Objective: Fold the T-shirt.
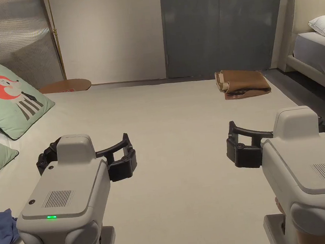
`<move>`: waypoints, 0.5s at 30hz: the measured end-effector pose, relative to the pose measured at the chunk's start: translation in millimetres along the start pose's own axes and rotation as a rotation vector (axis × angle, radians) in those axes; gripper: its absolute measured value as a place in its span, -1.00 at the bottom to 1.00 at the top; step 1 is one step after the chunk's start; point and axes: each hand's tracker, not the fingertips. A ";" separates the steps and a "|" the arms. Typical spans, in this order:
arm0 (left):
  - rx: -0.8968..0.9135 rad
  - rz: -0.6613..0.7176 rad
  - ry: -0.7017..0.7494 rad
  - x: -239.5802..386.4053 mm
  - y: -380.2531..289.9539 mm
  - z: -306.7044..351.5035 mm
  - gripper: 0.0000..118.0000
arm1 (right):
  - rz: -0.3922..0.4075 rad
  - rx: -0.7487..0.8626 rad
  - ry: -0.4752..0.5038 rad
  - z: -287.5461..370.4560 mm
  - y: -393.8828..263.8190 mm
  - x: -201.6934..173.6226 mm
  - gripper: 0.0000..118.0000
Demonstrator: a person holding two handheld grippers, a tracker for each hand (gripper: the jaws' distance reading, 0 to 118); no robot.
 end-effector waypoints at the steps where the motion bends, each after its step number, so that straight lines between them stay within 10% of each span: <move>1: -0.001 0.002 0.000 -0.2 -0.1 0.0 0.85 | -0.001 0.001 0.001 0.0 -0.4 0.2 1.00; 15: -0.002 0.000 0.002 0.2 3.1 2.4 0.85 | 0.001 0.000 0.004 -0.3 -3.8 1.7 1.00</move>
